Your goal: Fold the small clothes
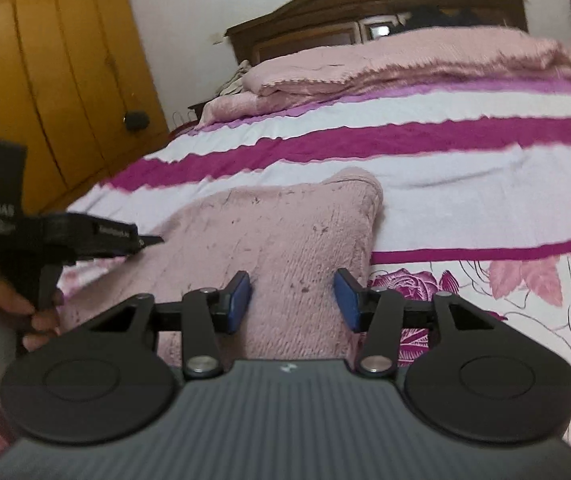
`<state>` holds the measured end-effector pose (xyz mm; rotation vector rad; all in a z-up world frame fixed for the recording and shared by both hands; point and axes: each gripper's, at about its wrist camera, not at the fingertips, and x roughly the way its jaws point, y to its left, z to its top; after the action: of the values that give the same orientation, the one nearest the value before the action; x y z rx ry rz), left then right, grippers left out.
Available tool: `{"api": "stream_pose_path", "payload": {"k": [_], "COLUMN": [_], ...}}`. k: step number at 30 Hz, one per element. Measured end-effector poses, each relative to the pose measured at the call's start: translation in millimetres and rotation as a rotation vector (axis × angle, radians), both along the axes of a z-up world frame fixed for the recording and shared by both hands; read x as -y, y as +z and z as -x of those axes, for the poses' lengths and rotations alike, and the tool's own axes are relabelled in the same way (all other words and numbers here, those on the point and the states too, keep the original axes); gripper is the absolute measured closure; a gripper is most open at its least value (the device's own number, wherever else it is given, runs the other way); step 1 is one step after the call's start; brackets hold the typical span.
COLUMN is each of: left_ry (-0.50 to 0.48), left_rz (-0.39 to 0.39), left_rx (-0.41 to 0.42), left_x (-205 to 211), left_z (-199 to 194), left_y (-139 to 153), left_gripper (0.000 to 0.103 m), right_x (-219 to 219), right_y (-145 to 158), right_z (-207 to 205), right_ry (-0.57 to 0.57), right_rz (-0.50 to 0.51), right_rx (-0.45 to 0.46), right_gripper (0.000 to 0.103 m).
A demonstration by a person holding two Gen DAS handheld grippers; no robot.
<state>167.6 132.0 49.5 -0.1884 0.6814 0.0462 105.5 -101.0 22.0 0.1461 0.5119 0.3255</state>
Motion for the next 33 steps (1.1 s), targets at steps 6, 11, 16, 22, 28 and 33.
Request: {"api": "stream_pose_path", "payload": {"k": [6,11,16,22,28,33], "left_ry": [-0.035,-0.085,-0.155,-0.095,-0.057,-0.07], "left_rz": [0.119,0.217,0.24,0.111,0.138,0.21], "left_rx": [-0.003,0.001,-0.056,-0.089,-0.088,-0.069], "left_x": [-14.6,-15.8,-3.5,6.1,-14.3,-21.5], "left_z": [17.4,60.6,82.9,88.3,101.1,95.6], "left_y": [17.0,29.6,22.1,10.0,2.6,10.5], "left_gripper": [0.084,0.05,0.044,0.066,0.066,0.06], "right_x": [6.7,9.7,12.7,4.5,-29.6,-11.8], "right_y": [1.3,3.5,7.1,2.9,3.5,5.3], "right_z": [-2.6,1.6,5.3,-0.1,7.0,6.1], "right_ry": [-0.009,-0.041,-0.103,-0.077,-0.006,-0.02], "right_rz": [-0.059,-0.113,-0.114,-0.107,0.03,-0.038], "right_rx": [-0.019,-0.015,-0.003,-0.064,0.002,-0.021], "right_gripper": [0.051,0.051,0.051,0.051,0.051,0.042]}}
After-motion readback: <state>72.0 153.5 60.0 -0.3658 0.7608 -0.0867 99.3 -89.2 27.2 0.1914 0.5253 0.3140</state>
